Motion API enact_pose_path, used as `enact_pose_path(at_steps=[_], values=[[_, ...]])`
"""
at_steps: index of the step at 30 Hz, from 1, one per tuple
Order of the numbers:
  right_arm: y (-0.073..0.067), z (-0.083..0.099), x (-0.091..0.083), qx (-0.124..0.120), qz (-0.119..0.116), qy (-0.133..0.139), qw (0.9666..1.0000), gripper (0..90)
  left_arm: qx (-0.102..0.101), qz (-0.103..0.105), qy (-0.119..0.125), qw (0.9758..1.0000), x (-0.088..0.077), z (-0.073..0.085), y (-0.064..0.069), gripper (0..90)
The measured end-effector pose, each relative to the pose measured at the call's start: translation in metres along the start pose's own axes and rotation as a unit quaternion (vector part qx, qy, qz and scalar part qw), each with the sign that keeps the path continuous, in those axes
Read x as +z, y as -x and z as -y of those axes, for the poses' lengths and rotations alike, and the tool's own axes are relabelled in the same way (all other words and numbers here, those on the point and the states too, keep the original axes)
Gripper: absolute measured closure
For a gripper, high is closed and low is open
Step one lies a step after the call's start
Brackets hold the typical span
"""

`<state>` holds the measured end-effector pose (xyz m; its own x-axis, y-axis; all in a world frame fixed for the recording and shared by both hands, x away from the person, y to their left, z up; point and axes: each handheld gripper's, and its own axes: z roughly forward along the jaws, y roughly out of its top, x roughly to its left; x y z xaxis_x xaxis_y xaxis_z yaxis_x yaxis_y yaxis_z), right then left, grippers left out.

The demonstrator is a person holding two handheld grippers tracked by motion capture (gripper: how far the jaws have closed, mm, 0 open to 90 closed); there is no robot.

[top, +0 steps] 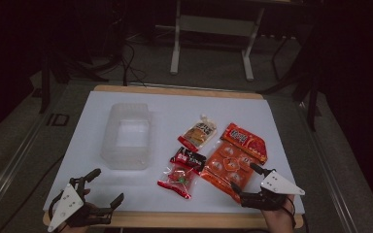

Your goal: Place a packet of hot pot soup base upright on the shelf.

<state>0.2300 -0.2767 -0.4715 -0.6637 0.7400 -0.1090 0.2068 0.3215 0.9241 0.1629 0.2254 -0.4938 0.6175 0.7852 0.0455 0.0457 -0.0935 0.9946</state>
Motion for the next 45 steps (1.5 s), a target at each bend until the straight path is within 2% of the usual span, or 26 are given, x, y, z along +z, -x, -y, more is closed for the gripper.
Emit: enact_pose_path(at_steps=[5, 7, 12, 15, 17, 19, 21, 25, 27, 28, 29, 30, 31, 33, 34, 35, 37, 38, 39, 40, 41, 42, 43, 45], values=[[0.0, 0.0, -0.001, -0.001, -0.008, -0.005, 1.0, 10.5, 0.001, 0.001, 0.001, 1.0, 0.0, 0.0, 0.001, 0.6], [-0.004, -0.003, -0.002, -0.015, -0.015, 0.003, 0.9998, 10.5, 0.006, 0.004, 0.002, 1.0, 0.0, -0.001, 0.002, 0.7], [-0.011, -0.007, -0.004, -0.027, -0.016, 0.009, 0.9995, 10.4, 0.008, 0.011, 0.002, 0.9999, 0.0, -0.001, 0.003, 0.7], [-0.015, -0.011, -0.008, -0.023, -0.028, 0.021, 0.9991, 10.4, 0.007, 0.013, 0.003, 0.9999, 0.001, -0.001, 0.004, 0.6], [-0.02, -0.021, -0.016, -0.017, -0.043, 0.047, 0.9978, 10.4, 0.009, 0.014, 0.005, 0.9998, 0.001, -0.002, 0.004, 0.6], [-0.022, -0.023, -0.019, -0.021, -0.042, 0.054, 0.9974, 10.4, 0.009, 0.015, 0.005, 0.9998, 0.001, -0.002, 0.005, 0.7], [-0.024, -0.035, -0.027, -0.023, -0.046, 0.073, 0.9961, 10.4, 0.01, 0.014, 0.004, 0.9998, 0.001, -0.002, 0.005, 0.6], [-0.024, -0.042, -0.032, -0.025, -0.044, 0.08, 0.9955, 10.0, 0.011, 0.013, 0.003, 0.9999, 0.002, -0.001, 0.005, 0.7], [-0.02, -0.054, -0.038, -0.033, -0.031, 0.088, 0.9951, 9.7, 0.011, 0.013, 0.002, 0.9999, 0.002, -0.001, 0.006, 0.7], [-0.016, -0.063, -0.042, -0.036, -0.015, 0.097, 0.9945, 9.7, 0.011, 0.014, 0.002, 0.9998, 0.002, -0.001, 0.006, 0.7], [-0.016, -0.063, -0.042, -0.036, -0.015, 0.097, 0.9945, 9.7, 0.011, 0.014, 0.001, 0.9998, 0.002, -0.001, 0.006, 0.7], [-0.01, -0.072, -0.045, -0.027, -0.012, 0.101, 0.9944, 9.7, 0.012, 0.014, 0.002, 0.9998, 0.002, -0.001, 0.006, 0.7], [-0.01, -0.072, -0.045, -0.027, -0.012, 0.101, 0.9944, 9.7, 0.012, 0.015, 0.002, 0.9998, 0.002, -0.002, 0.006, 0.7], [-0.003, -0.079, -0.047, -0.019, 0.003, 0.109, 0.9939, 9.7, 0.013, 0.015, 0.003, 0.9998, 0.002, -0.002, 0.007, 0.7], [0.005, -0.083, -0.048, -0.024, 0.02, 0.114, 0.993, 9.7, 0.013, 0.015, 0.003, 0.9998, 0.002, -0.002, 0.006, 0.7], [0.005, -0.083, -0.048, -0.024, 0.02, 0.114, 0.993, 9.7, 0.012, 0.015, 0.004, 0.9998, 0.002, -0.002, 0.006, 0.7], [0.013, -0.086, -0.046, -0.02, 0.04, 0.106, 0.9934, 9.7, 0.01, 0.015, 0.003, 0.9998, 0.002, -0.002, 0.006, 0.7], [0.022, -0.086, -0.045, -0.016, 0.059, 0.098, 0.9933, 9.8, 0.01, 0.016, 0.003, 0.9998, 0.002, -0.002, 0.006, 0.6], [0.022, -0.086, -0.045, -0.016, 0.059, 0.098, 0.9933, 9.8, 0.011, 0.016, 0.003, 0.9998, 0.002, -0.002, 0.006, 0.6], [0.032, -0.085, -0.042, -0.005, 0.076, 0.089, 0.9932, 9.8, 0.011, 0.016, 0.003, 0.9998, 0.002, -0.002, 0.006, 0.7], [0.032, -0.085, -0.042, -0.005, 0.076, 0.089, 0.9932, 9.8, 0.011, 0.016, 0.003, 0.9998, 0.002, -0.002, 0.006, 0.6], [0.043, -0.082, -0.039, 0.006, 0.087, 0.08, 0.9929, 9.8, 0.01, 0.016, 0.003, 0.9998, 0.002, -0.002, 0.006, 0.6], [0.043, -0.082, -0.039, 0.006, 0.087, 0.08, 0.9929, 9.8, 0.01, 0.017, 0.003, 0.9998, 0.002, -0.002, 0.006, 0.6], [0.055, -0.079, -0.035, 0.017, 0.097, 0.07, 0.9927, 9.8, 0.01, 0.017, 0.003, 0.9998, 0.002, -0.002, 0.006, 0.7]])
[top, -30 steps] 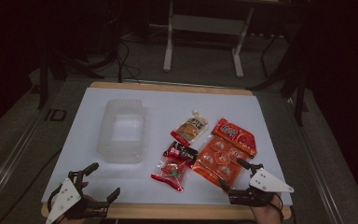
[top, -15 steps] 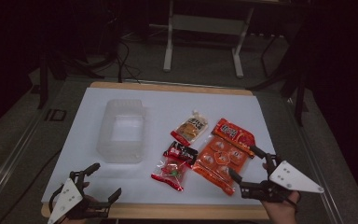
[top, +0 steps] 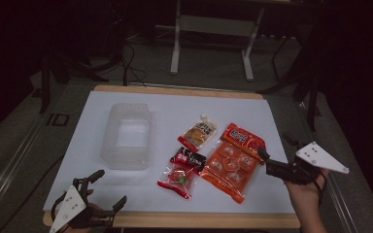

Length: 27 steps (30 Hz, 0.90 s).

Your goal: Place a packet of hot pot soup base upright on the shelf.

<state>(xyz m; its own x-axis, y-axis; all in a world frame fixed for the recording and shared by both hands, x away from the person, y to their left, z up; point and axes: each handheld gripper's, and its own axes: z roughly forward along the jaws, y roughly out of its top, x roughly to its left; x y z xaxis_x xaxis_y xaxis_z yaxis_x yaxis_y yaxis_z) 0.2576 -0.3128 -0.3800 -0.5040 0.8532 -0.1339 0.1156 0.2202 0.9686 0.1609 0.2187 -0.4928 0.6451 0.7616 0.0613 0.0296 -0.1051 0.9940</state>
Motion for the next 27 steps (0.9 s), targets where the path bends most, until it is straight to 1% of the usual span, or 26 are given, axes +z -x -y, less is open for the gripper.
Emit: enact_pose_path(at_steps=[2, 3, 4, 5, 7, 8, 10, 11, 12, 15, 16, 17, 18, 19, 20, 21, 22, 23, 26, 27], values=[[0.011, 0.005, 0.007, 0.01, 0.006, -0.014, 0.9998, 9.8, 0.0, 0.0, 0.0, 1.0, 0.0, 0.0, 0.0, 0.7], [0.02, 0.011, 0.014, 0.018, 0.017, -0.026, 0.9994, 9.9, -0.001, 0.0, 0.0, 1.0, 0.0, 0.0, 0.0, 0.7], [0.02, 0.011, 0.014, 0.018, 0.017, -0.026, 0.9994, 9.9, -0.001, 0.001, 0.0, 1.0, 0.0, 0.0, 0.0, 0.7], [0.025, 0.014, 0.018, 0.026, 0.017, -0.033, 0.999, 9.9, 0.0, 0.001, 0.0, 1.0, 0.001, 0.0, 0.0, 0.7], [0.031, 0.021, 0.026, 0.03, 0.025, -0.047, 0.9981, 10.0, 0.0, 0.001, -0.001, 1.0, 0.001, 0.0, 0.001, 0.6], [0.035, 0.025, 0.03, 0.035, 0.023, -0.053, 0.9977, 10.2, 0.0, 0.002, -0.001, 1.0, 0.001, 0.0, 0.001, 0.6], [0.041, 0.034, 0.04, 0.041, 0.026, -0.071, 0.9963, 11.0, -0.001, 0.002, -0.001, 1.0, 0.001, 0.0, 0.001, 0.6], [0.046, 0.041, 0.047, 0.051, 0.027, -0.086, 0.9946, 13.9, -0.001, 0.002, -0.001, 1.0, 0.001, 0.0, 0.001, 0.7], [0.046, 0.041, 0.047, 0.051, 0.027, -0.086, 0.9946, 13.9, -0.001, 0.002, -0.001, 1.0, 0.001, 0.0, 0.001, 0.7], [0.052, 0.054, 0.059, 0.07, 0.027, -0.103, 0.9918, 14.4, -0.002, 0.003, -0.001, 1.0, 0.001, 0.0, 0.0, 0.7], [0.055, 0.059, 0.064, 0.071, 0.033, -0.109, 0.9909, 14.4, -0.003, 0.003, -0.001, 1.0, 0.001, 0.0, 0.0, 0.7], [0.056, 0.062, 0.066, 0.075, 0.033, -0.112, 0.9904, 14.7, -0.002, 0.003, -0.002, 1.0, 0.001, 0.0, 0.0, 0.6], [0.058, 0.065, 0.069, 0.079, 0.036, -0.118, 0.9893, 14.7, -0.002, 0.004, -0.003, 1.0, 0.001, 0.001, 0.0, 0.6], [0.062, 0.075, 0.076, 0.082, 0.039, -0.13, 0.9873, 15.7, -0.002, 0.004, -0.003, 1.0, 0.002, 0.001, 0.0, 0.6], [0.062, 0.075, 0.076, 0.082, 0.039, -0.13, 0.9873, 15.7, -0.002, 0.005, -0.003, 1.0, 0.002, 0.001, 0.001, 0.6], [0.063, 0.082, 0.081, 0.083, 0.044, -0.141, 0.9856, 15.7, -0.001, 0.005, -0.003, 1.0, 0.002, 0.001, 0.001, 0.7], [0.063, 0.082, 0.081, 0.083, 0.044, -0.141, 0.9856, 15.7, -0.002, 0.005, -0.003, 1.0, 0.002, 0.001, 0.001, 0.7], [0.065, 0.086, 0.084, 0.086, 0.041, -0.145, 0.9848, 15.7, -0.002, 0.006, -0.003, 1.0, 0.002, 0.001, 0.001, 0.6], [0.069, 0.096, 0.09, 0.1, 0.041, -0.157, 0.9817, 15.7, -0.002, 0.006, -0.004, 1.0, 0.002, 0.001, 0.001, 0.6], [0.072, 0.101, 0.092, 0.109, 0.04, -0.163, 0.9797, 15.7, -0.002, 0.006, -0.004, 1.0, 0.002, 0.001, 0.0, 0.6]])
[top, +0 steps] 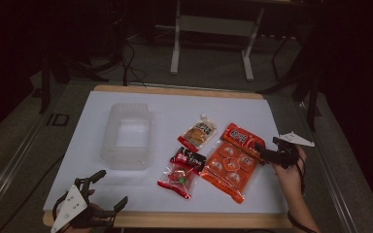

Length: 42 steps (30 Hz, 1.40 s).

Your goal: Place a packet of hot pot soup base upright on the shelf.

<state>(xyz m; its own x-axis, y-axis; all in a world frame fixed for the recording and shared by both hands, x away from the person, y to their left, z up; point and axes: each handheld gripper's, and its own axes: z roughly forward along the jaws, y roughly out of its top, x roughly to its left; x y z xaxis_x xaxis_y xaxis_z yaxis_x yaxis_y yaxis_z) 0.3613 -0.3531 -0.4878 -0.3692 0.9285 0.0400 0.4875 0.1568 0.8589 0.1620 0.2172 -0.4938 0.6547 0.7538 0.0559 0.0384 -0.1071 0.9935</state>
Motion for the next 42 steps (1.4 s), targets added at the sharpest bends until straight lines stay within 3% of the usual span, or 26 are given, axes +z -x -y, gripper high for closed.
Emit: enact_pose_path(at_steps=[10, 19, 23, 28, 30, 32, 34, 35, 38, 39, 40, 42], values=[[0.011, 0.016, 0.022, 0.031, -0.002, -0.038, 0.9988, 15.7, 0.0, 0.004, -0.001, 1.0, 0.001, 0.0, 0.0, 0.6], [0.014, 0.03, 0.04, 0.032, 0.0, -0.084, 0.9959, 15.6, 0.0, 0.006, -0.005, 1.0, 0.002, 0.001, -0.001, 0.7], [0.017, 0.032, 0.042, 0.052, -0.008, -0.092, 0.9944, 15.5, -0.002, 0.006, -0.006, 1.0, 0.003, 0.002, -0.001, 0.7], [0.015, 0.03, 0.043, 0.053, -0.005, -0.098, 0.9937, 17.4, -0.001, 0.008, -0.008, 0.9999, 0.004, 0.002, 0.0, 0.7], [0.014, 0.03, 0.043, 0.056, 0.0, -0.098, 0.9937, 22.8, 0.002, 0.008, -0.009, 0.9999, 0.004, 0.002, 0.0, 0.7], [0.012, 0.03, 0.041, 0.055, 0.002, -0.097, 0.9937, 35.1, 0.003, 0.008, -0.009, 0.9999, 0.005, 0.001, 0.001, 0.6], [0.011, 0.03, 0.041, 0.052, -0.006, -0.096, 0.994, 44.0, 0.004, 0.008, -0.009, 0.9999, 0.005, 0.001, 0.001, 0.6], [0.009, 0.029, 0.041, 0.048, -0.011, -0.099, 0.9939, 53.4, 0.004, 0.009, -0.01, 0.9999, 0.005, 0.001, 0.001, 0.6], [0.005, 0.027, 0.041, 0.037, -0.02, -0.109, 0.9932, 62.0, 0.004, 0.009, -0.01, 0.9999, 0.005, 0.001, 0.001, 0.7], [0.007, 0.027, 0.041, 0.039, -0.026, -0.11, 0.9928, 74.9, 0.005, 0.01, -0.009, 0.9999, 0.005, 0.001, 0.001, 0.6], [0.008, 0.027, 0.041, 0.043, -0.046, -0.112, 0.9917, 79.8, 0.005, 0.01, -0.009, 0.9999, 0.005, 0.001, 0.001, 0.7], [0.003, 0.026, 0.042, 0.03, -0.046, -0.117, 0.9915, 85.9, 0.008, 0.011, -0.011, 0.9999, 0.005, 0.001, 0.001, 0.7]])
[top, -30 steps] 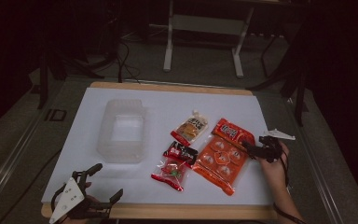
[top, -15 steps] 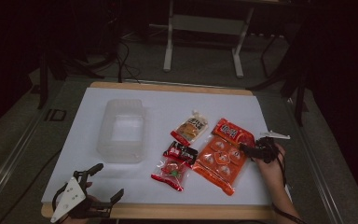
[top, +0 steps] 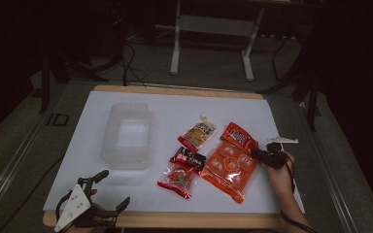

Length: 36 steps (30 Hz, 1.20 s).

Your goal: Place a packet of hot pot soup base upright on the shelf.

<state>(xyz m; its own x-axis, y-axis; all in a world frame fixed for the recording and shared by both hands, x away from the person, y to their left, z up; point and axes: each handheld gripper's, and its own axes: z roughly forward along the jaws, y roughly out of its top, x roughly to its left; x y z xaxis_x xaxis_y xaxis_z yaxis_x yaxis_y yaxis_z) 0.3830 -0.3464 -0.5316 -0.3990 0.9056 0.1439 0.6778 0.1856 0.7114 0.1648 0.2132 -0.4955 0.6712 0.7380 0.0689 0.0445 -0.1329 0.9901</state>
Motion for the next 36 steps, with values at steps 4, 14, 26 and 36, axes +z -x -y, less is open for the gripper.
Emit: enact_pose_path(at_steps=[4, 14, 26, 36], values=[[-0.004, -0.007, -0.002, -0.018, 0.007, -0.018, 0.9996, 88.8, 0.001, -0.001, -0.001, 1.0, 0.0, 0.0, 0.0, 0.6], [-0.014, -0.021, -0.02, -0.048, 0.023, -0.007, 0.9986, 89.4, 0.003, -0.005, 0.0, 1.0, -0.002, -0.001, 0.0, 0.7], [-0.032, -0.037, -0.063, -0.056, 0.012, 0.053, 0.9969, 89.5, -0.003, -0.006, 0.005, 1.0, -0.001, -0.001, 0.0, 0.7], [-0.055, -0.048, -0.092, -0.085, 0.003, 0.091, 0.9922, 89.4, 0.002, -0.008, 0.001, 1.0, -0.001, -0.001, 0.0, 0.7]])
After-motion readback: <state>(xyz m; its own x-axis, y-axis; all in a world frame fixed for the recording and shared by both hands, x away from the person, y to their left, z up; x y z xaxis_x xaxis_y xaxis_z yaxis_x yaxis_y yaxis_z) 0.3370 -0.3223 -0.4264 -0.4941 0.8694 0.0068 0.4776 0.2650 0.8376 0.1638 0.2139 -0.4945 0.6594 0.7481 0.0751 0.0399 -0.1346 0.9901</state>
